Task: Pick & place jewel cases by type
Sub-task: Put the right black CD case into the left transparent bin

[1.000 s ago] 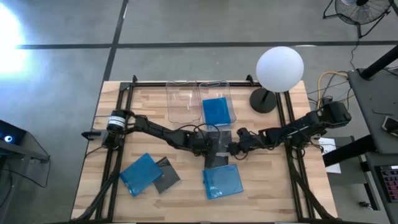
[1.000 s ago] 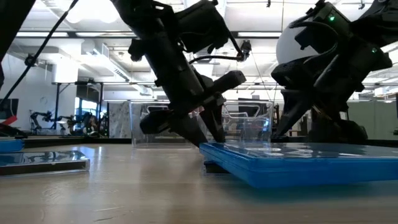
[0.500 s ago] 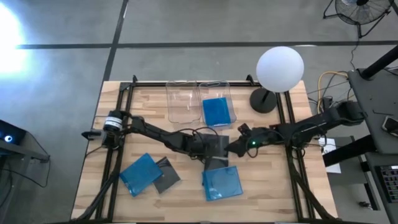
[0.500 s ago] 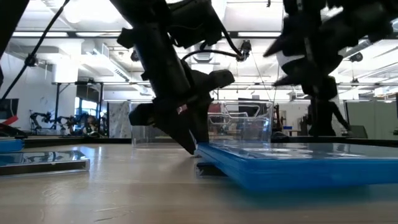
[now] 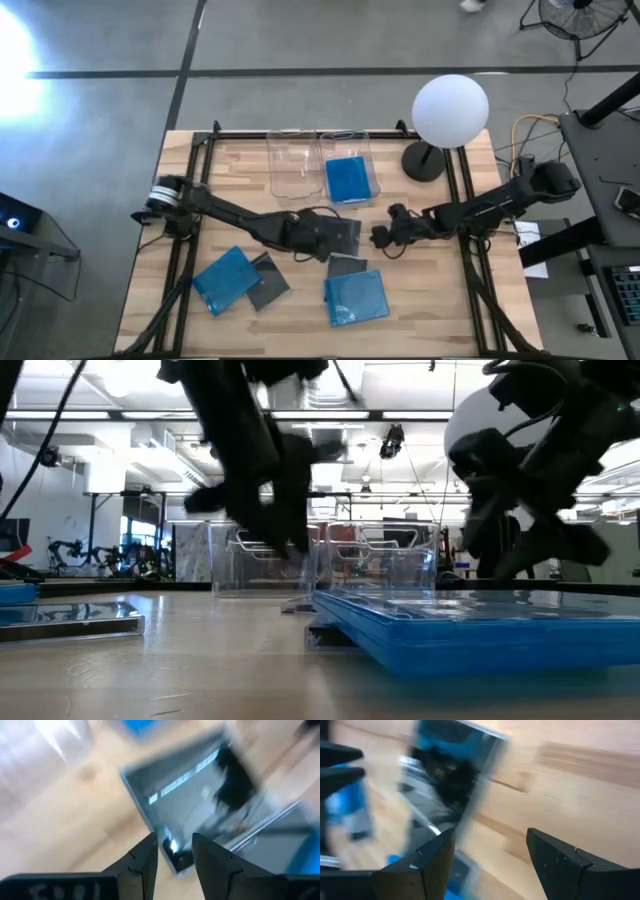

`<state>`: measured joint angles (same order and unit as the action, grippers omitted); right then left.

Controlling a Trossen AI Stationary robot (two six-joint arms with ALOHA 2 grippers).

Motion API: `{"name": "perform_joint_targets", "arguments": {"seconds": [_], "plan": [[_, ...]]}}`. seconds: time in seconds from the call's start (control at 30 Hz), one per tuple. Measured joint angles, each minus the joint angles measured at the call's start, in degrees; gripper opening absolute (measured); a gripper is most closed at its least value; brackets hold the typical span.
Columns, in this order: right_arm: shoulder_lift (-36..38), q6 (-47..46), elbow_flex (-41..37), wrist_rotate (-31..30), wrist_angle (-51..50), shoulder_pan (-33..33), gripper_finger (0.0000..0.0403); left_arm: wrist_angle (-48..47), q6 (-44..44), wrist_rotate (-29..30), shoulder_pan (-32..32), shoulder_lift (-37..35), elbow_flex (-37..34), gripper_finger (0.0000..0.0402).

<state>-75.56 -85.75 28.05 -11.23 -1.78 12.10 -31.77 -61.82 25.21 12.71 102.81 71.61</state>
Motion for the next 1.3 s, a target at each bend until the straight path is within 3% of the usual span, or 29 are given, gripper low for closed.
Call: {"name": "perform_joint_targets", "arguments": {"seconds": [0.1, 0.33, 0.5, 0.7, 0.87, 1.3], "plan": [[-4.8, 1.1, 0.8, 1.4, 8.3, 0.1, 0.0240, -0.5, -1.8, 1.9, -0.3, -2.6, -2.2, 0.0103], [-14.2, 0.6, 6.2, 2.1, 4.4, 0.7, 0.0240, 6.0, -9.2, -3.7, -1.9, -2.9, -9.5, 0.0103], [-16.1, -0.1, 7.3, 1.1, 3.5, 0.7, 0.0240, 14.4, -10.7, -7.2, -1.6, -2.8, -13.5, 0.0103], [-16.1, 0.1, 7.3, -0.2, 4.3, 0.4, 0.0240, 16.6, -11.7, -7.3, -0.6, -2.8, -15.5, 0.0104], [-20.4, 0.0, 7.5, 0.4, 11.9, 0.2, 0.0240, 23.0, -13.2, -7.2, -0.9, -2.8, -18.3, 0.0104], [-22.3, 1.9, 8.0, 1.9, 14.8, 0.2, 0.0240, 30.1, -13.5, -9.7, -0.5, 1.3, -18.7, 0.0104]]}}
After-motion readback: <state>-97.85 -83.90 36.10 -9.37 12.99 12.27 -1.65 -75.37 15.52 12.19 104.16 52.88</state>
